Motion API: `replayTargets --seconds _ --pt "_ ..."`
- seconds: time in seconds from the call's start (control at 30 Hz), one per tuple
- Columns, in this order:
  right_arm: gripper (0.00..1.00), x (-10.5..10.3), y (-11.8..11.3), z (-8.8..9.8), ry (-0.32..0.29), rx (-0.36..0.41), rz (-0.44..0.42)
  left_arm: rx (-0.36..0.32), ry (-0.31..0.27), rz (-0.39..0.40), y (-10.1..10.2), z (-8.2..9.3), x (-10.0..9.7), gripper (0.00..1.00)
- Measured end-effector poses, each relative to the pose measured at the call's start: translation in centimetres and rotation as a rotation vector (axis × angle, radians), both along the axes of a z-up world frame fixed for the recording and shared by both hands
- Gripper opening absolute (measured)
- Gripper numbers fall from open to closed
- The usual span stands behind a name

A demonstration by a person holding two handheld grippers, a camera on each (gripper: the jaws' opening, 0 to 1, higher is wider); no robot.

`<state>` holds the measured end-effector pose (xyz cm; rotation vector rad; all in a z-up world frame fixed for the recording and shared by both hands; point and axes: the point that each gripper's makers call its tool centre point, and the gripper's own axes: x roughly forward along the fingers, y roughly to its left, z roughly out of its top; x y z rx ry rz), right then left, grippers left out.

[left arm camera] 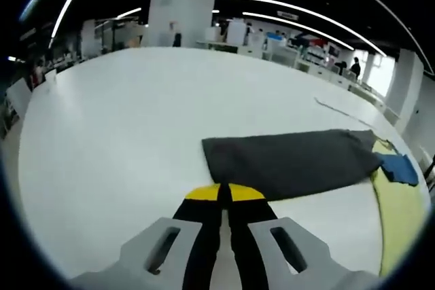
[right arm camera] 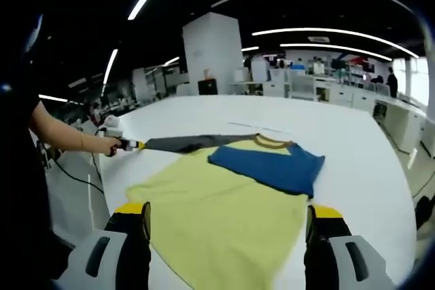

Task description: Fold the garment on the visible template until the final outline fits inside the template.

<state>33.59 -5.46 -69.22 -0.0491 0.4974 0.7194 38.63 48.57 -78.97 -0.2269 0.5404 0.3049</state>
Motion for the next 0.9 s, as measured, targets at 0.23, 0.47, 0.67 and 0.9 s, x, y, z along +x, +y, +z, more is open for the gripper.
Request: replayTargets --seconds 0.23,0.47,0.67,0.9 --pt "0.95 -0.2 -0.2 0.0 0.004 0.0 -0.013 0.019 -0.006 -0.037 0.0 0.9 0.0 0.0" --pt "0.95 -0.3 -0.5 -0.1 0.01 -0.003 -0.023 0.028 -0.014 -0.069 0.1 1.8 0.5 0.0" --pt "0.96 -0.6 -0.2 -0.3 0.018 -0.006 -0.018 0.03 0.009 -0.069 -0.4 1.7 0.3 0.0" --pt "0.98 -0.9 0.0 -0.2 0.009 -0.02 -0.007 -0.011 -0.017 -0.049 -0.5 2.3 0.3 0.0"
